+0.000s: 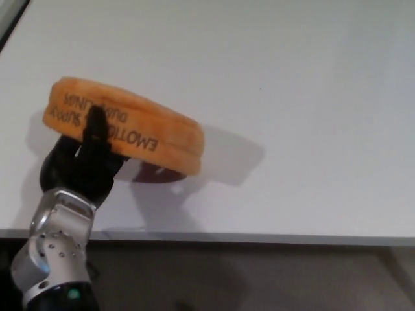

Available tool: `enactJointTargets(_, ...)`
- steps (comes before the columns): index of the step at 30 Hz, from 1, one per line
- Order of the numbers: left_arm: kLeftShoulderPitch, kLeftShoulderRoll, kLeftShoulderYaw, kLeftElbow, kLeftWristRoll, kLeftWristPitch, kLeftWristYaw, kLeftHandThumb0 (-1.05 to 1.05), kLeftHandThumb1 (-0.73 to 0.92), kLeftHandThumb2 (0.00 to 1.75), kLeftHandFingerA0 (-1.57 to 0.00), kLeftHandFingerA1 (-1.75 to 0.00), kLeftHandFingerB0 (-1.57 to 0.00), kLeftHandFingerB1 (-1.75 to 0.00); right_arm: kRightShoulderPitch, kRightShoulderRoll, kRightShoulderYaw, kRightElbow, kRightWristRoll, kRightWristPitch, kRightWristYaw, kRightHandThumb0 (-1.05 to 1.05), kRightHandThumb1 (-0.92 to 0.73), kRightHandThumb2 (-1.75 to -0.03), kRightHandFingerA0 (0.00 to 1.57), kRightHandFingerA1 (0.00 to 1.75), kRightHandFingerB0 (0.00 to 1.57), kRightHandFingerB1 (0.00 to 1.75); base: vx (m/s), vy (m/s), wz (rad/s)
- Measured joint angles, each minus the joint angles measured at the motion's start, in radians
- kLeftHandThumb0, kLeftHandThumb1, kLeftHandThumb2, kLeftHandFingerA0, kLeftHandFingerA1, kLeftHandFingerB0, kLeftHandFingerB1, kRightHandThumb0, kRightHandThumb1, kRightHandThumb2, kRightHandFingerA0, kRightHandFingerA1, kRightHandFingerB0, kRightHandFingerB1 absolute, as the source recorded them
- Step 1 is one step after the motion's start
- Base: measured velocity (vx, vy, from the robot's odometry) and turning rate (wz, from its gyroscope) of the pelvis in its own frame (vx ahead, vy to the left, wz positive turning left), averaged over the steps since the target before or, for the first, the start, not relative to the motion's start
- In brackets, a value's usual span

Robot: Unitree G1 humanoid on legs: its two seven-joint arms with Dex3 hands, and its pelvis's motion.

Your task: A soft plate is kept in the center of the table close to the robot and the robot uses its left hand to pick up the plate, turns it upside down and places it back on the table

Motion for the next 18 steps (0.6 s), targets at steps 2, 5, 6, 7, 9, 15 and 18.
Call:
enactJointTargets(2, 0.0, 0.0, 0.018, 0.003, -0.017, 0.018, 0.025, -0.47, 0.56, 0.88, -1.27, -1.52, -0.74, -1.21, -0.004, 0.0, 0.0, -0.001, 0.0, 0.0, -0.001, -0.81, -0.91, -0.68, 0.44, 0.42, 0.31, 0.33, 0.0, 0.0, 0.0)
enactJointTargets(5, 0.0, 0.0, 0.054, 0.013, -0.048, 0.059, 0.076, -0.47, 0.56, 0.9, -1.23, -1.49, -0.71, -1.2, -0.013, -0.001, -0.001, -0.007, 0.0, 0.001, -0.002, -0.81, -0.9, -0.68, 0.45, 0.43, 0.32, 0.33, 0.0, 0.0, 0.0)
enactJointTargets(6, 0.001, 0.0, 0.067, 0.022, -0.057, 0.073, 0.093, -0.47, 0.55, 0.9, -1.25, -1.49, -0.67, -1.15, -0.016, -0.002, -0.001, -0.011, 0.0, 0.002, -0.002, -0.8, -0.9, -0.68, 0.44, 0.43, 0.32, 0.33, 0.0, 0.0, 0.0)
enactJointTargets(7, 0.002, 0.0, 0.08, 0.036, -0.066, 0.093, 0.114, -0.48, 0.56, 0.91, -1.26, -1.5, -0.67, -1.16, -0.018, -0.005, -0.001, -0.014, -0.001, 0.004, -0.003, -0.8, -0.9, -0.68, 0.45, 0.42, 0.32, 0.33, 0.0, 0.0, 0.0)
enactJointTargets(9, 0.008, -0.002, 0.087, 0.055, -0.073, 0.121, 0.142, -0.44, 0.78, 0.64, -0.98, -1.75, -0.64, -1.47, -0.021, -0.01, -0.002, -0.019, -0.001, 0.009, -0.006, -0.8, -0.9, -0.68, 0.44, 0.43, 0.31, 0.33, 0.0, 0.0, 0.0)
enactJointTargets(15, 0.087, 0.059, -0.06, 0.057, -0.056, 0.205, 0.166, -0.61, 0.87, 0.68, -0.99, -1.75, -0.77, -1.5, -0.024, -0.025, -0.002, -0.032, -0.006, 0.027, -0.015, -0.81, -0.9, -0.68, 0.45, 0.41, 0.33, 0.32, 0.0, 0.0, 0.0)
enactJointTargets(18, 0.122, 0.145, -0.199, 0.044, -0.028, 0.235, 0.154, -0.59, 0.88, 0.68, -0.99, -1.75, -0.75, -1.55, -0.025, -0.026, -0.002, -0.037, -0.01, 0.035, -0.02, -0.81, -0.9, -0.68, 0.45, 0.42, 0.33, 0.33, 0.0, 0.0, 0.0)
